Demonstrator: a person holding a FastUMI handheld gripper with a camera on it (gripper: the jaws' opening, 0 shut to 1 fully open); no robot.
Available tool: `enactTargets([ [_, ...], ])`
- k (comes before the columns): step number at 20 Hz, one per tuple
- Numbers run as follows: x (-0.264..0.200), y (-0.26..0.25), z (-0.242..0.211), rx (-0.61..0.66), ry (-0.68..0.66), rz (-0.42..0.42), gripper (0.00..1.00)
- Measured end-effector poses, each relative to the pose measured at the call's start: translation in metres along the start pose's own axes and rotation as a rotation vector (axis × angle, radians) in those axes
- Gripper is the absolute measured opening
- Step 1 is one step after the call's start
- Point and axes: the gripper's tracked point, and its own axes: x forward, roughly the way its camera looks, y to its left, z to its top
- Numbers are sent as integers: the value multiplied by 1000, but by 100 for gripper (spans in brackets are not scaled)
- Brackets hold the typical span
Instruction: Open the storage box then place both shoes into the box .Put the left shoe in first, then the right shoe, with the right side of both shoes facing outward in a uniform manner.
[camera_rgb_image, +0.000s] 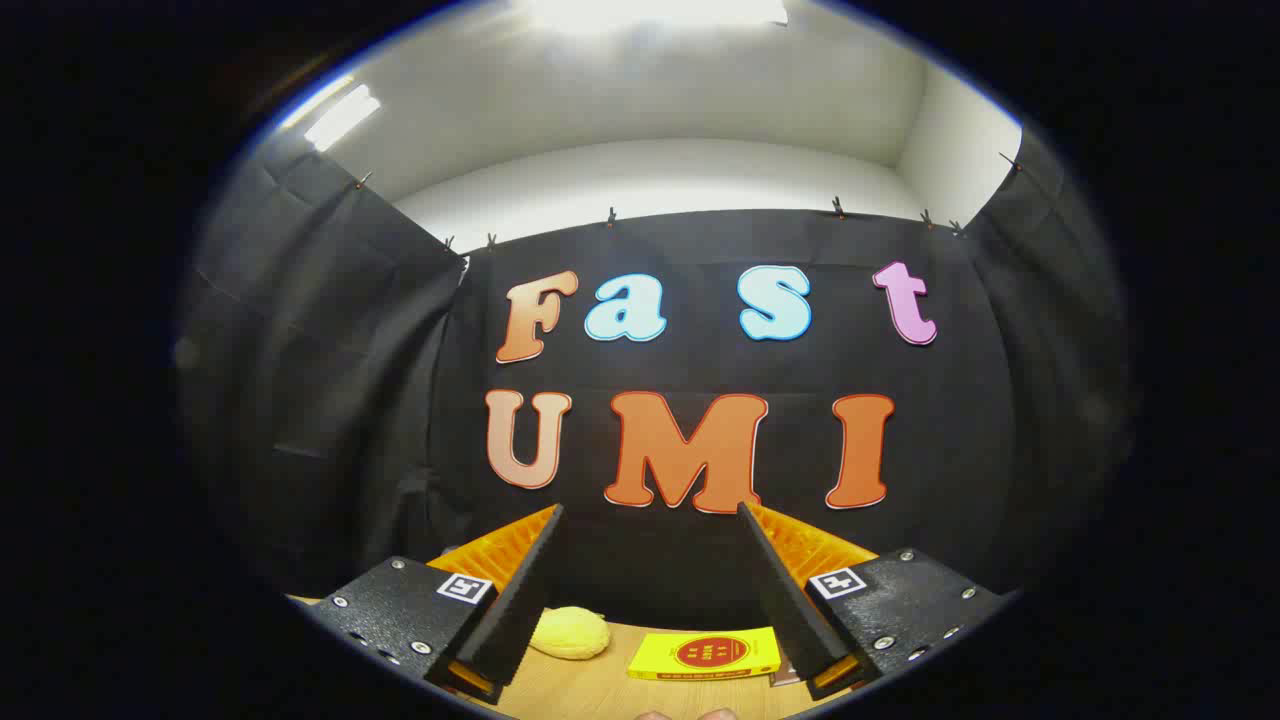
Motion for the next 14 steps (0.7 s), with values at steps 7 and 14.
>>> enactTargets([
  [7,-4,13,2,0,-10,43,99],
  [14,-8,8,0,8,-6,45,100],
])
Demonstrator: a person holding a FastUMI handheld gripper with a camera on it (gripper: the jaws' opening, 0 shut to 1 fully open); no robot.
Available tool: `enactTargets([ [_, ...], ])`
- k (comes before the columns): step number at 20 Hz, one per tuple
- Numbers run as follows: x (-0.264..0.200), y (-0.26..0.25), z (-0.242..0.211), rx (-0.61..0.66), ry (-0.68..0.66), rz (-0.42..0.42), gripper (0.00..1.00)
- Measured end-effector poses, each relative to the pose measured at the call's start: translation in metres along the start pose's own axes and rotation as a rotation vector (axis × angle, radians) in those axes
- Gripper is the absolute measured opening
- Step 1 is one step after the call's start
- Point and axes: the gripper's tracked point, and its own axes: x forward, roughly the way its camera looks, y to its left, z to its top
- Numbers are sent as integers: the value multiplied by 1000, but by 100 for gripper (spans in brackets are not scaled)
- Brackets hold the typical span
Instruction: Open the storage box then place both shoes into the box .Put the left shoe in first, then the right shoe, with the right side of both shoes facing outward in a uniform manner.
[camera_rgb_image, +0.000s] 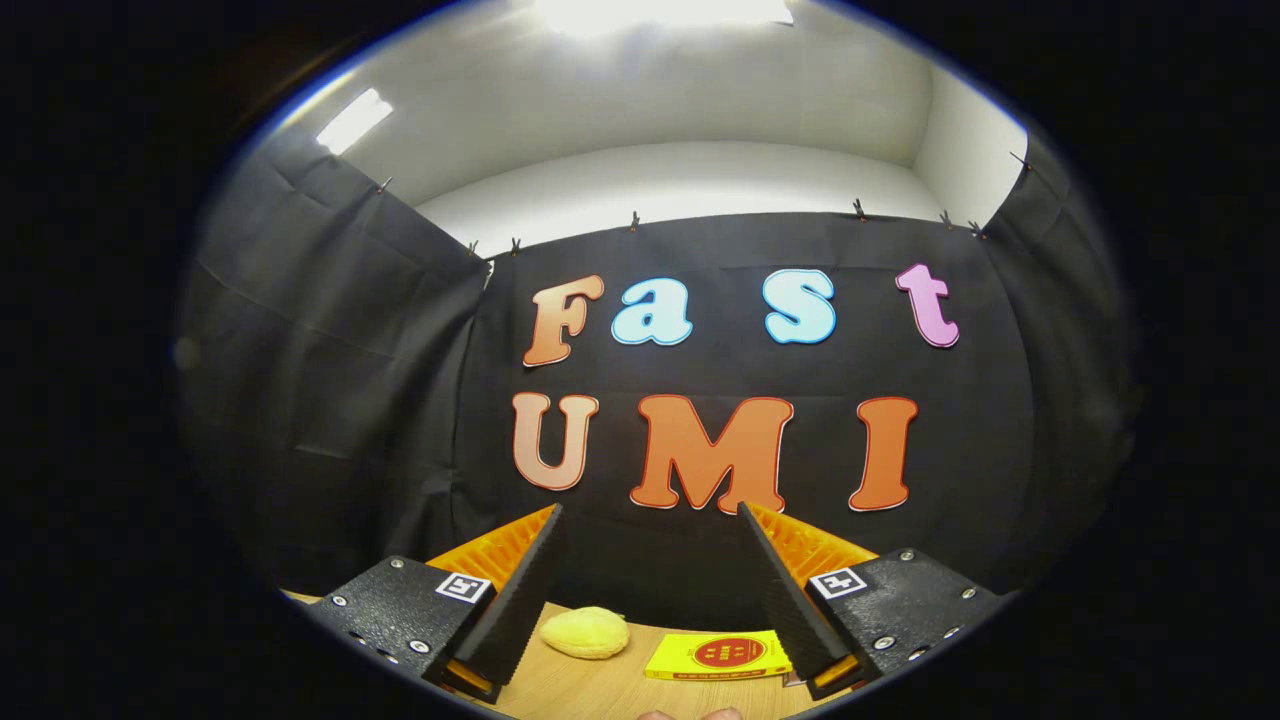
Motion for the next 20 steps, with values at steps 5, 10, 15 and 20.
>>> enactTargets([
  [5,-1,-3,-8,19,22,-8,100],
  [10,0,5,-35,55,112,10,100],
  [15,1,22,-54,131,177,47,100],
  [20,-2,44,-87,173,290,120,100],
])
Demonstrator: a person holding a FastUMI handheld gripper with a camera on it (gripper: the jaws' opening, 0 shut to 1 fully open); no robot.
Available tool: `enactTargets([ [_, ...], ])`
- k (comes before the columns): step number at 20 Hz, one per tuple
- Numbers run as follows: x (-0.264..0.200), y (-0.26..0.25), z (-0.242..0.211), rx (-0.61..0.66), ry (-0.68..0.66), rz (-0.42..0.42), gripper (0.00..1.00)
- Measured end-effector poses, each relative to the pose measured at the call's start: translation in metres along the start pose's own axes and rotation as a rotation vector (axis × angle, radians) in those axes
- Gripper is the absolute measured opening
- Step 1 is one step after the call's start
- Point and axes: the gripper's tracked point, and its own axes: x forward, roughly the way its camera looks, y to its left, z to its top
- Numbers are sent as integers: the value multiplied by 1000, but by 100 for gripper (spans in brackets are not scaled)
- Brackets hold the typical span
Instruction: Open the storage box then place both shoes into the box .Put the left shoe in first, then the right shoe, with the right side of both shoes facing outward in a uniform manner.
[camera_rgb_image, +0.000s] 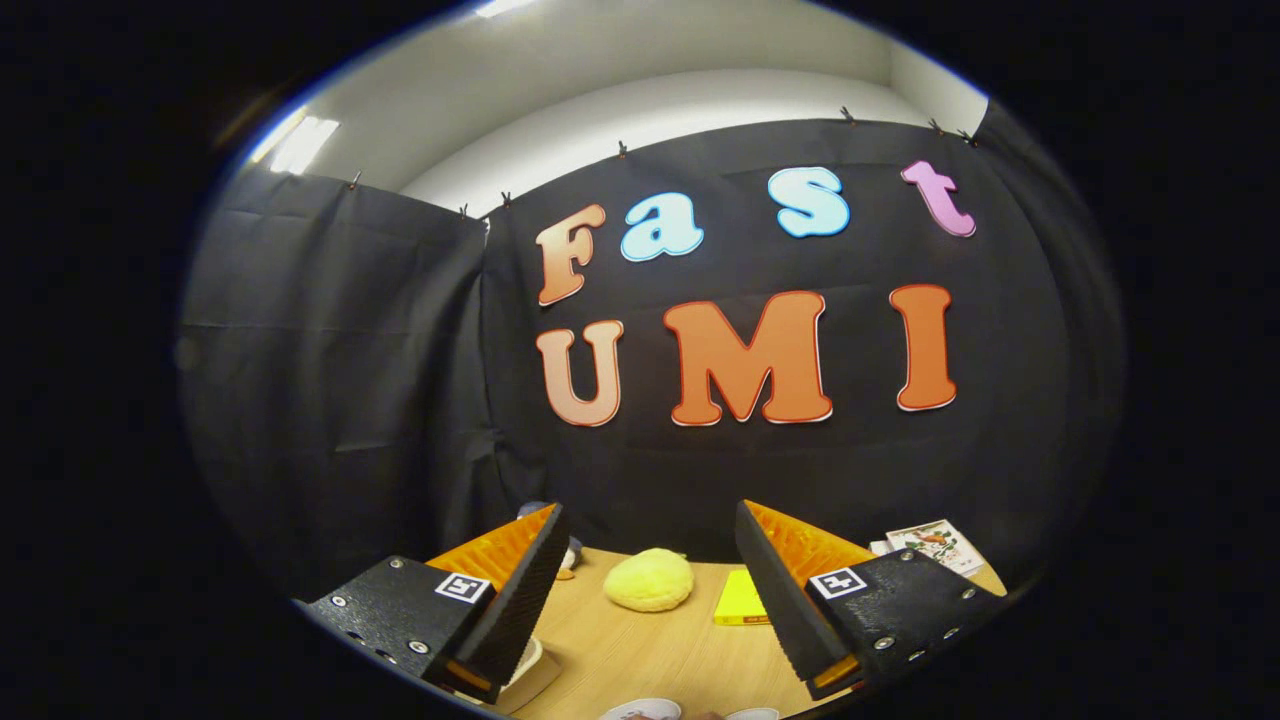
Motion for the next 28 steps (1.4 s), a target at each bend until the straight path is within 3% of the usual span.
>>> enactTargets([
  [5,6,28,-50,70,166,91,99],
  [9,4,57,-98,196,331,167,98],
  [20,-13,125,-210,292,687,307,97],
  [28,-29,161,-264,485,875,380,97],
])
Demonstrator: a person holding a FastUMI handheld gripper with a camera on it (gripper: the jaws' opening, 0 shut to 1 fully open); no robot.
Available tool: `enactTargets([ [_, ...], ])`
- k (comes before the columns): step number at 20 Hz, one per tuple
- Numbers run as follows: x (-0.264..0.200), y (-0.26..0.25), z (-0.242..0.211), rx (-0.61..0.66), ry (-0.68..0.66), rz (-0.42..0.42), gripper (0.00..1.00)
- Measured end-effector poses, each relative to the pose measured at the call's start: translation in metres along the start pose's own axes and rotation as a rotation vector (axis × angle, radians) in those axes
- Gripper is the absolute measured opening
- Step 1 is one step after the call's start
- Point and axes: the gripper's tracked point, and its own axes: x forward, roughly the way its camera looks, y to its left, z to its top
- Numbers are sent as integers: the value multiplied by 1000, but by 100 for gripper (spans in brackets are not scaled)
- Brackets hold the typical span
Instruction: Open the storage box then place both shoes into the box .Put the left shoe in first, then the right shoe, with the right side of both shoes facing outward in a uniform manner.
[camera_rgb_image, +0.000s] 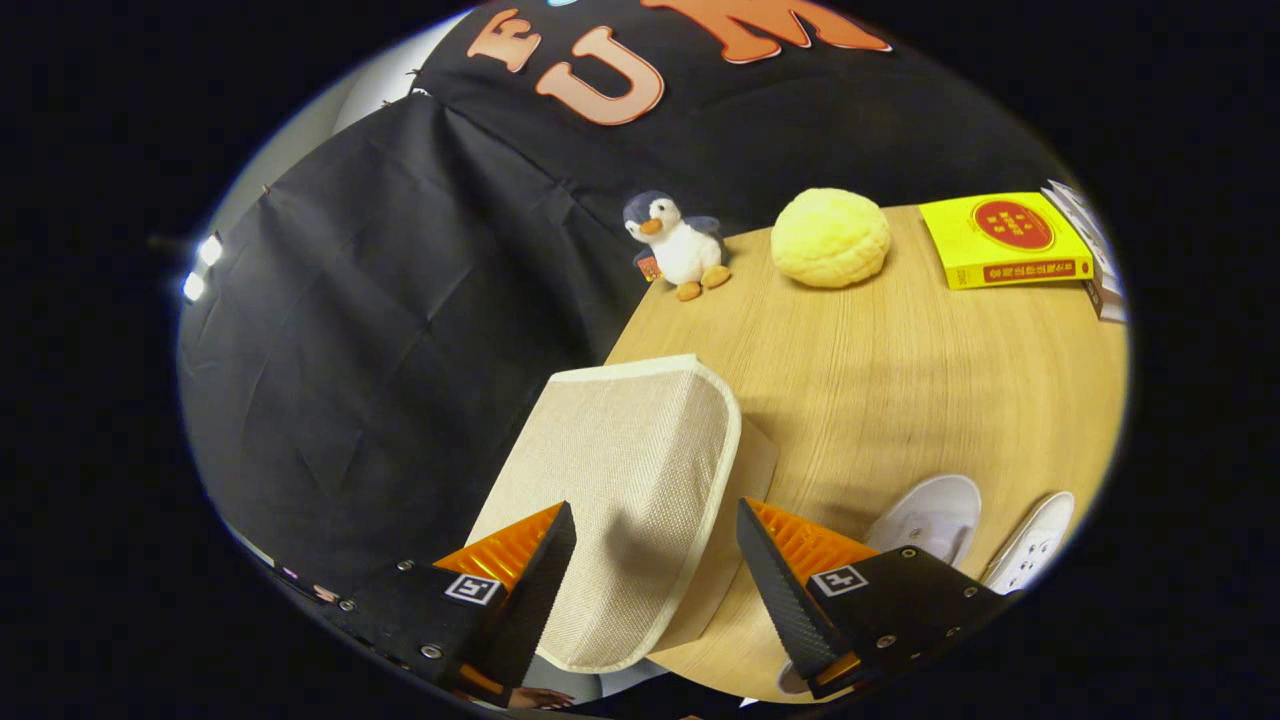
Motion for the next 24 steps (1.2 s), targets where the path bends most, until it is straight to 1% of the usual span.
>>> enactTargets([
  [1,4,4,-4,41,18,34,97],
  [2,5,4,-8,70,32,47,97],
  [5,17,-1,-21,94,63,47,97],
  [10,25,14,-35,201,126,146,97],
  [12,21,15,-35,206,129,143,94],
  [13,17,15,-32,212,126,147,88],
  [14,12,21,-29,229,124,165,84],
  [15,5,27,-22,243,111,185,79],
  [16,-4,32,-17,244,97,200,76],
  [17,-10,38,-11,236,86,214,70],
  [18,-14,45,-4,222,77,230,68],
  [19,-17,54,3,205,67,248,63],
  [21,-27,73,14,168,52,266,58],
  [24,-37,107,27,100,19,310,53],
])
